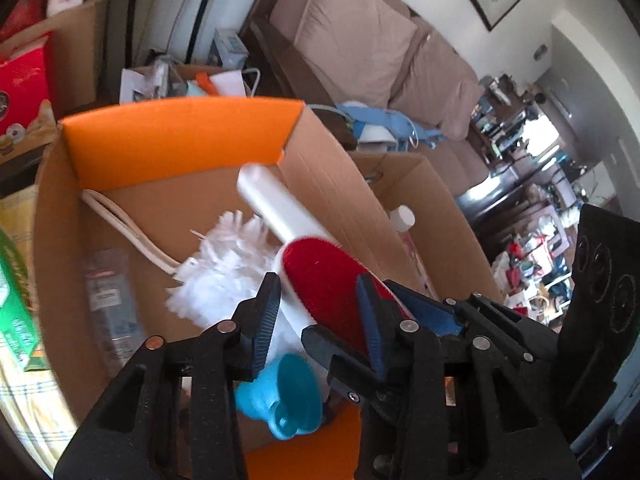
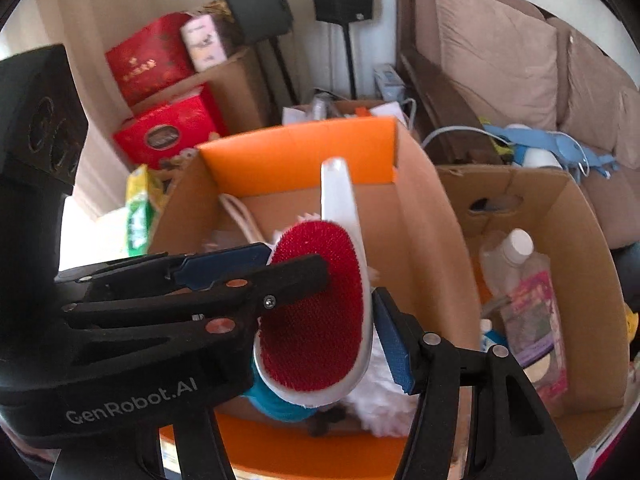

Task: Organize objects
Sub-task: 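Carry the lint brush over the orange box with the right tool, then open the right tool to drop the lint brush into the box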

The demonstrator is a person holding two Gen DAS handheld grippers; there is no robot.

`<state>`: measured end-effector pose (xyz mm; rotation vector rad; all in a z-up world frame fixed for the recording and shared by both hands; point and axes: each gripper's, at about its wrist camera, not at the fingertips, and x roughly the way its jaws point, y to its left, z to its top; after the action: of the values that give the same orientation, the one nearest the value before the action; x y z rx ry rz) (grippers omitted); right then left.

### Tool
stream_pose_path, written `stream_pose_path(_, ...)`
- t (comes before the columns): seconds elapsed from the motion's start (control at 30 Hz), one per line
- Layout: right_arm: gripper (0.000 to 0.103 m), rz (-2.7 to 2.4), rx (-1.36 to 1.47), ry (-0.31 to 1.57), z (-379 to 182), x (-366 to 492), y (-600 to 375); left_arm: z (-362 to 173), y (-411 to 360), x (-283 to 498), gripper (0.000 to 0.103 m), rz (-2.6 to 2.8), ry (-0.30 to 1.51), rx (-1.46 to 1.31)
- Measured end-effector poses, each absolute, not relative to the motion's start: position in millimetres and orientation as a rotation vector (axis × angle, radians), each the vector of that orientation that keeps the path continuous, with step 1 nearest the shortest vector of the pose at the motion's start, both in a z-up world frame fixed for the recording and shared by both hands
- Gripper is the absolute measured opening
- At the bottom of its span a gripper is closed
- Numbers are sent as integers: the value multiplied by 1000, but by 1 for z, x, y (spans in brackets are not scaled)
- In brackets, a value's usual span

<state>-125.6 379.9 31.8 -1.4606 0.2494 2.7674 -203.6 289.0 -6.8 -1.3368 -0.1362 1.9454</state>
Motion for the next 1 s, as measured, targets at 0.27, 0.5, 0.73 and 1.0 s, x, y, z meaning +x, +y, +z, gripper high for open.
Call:
stream_pose_path(0.27,60,2697,-1501,227,5,-126,395,-23,276,-198,35,1953,-134,-1381)
stream_pose_path(0.5,61,2656,-1528,122,-3,-128,389,-3,233,-183,53,1988,-137,-1346)
stream_pose_path(0.73,72,2668,-1422,78,18,-116,391,19,182,-179,64,2081,-132,-1311)
stream_pose_path(1.0,74,2771,-1319,144,55,-103,377,25,130,-182,86,2161,-209,-1316)
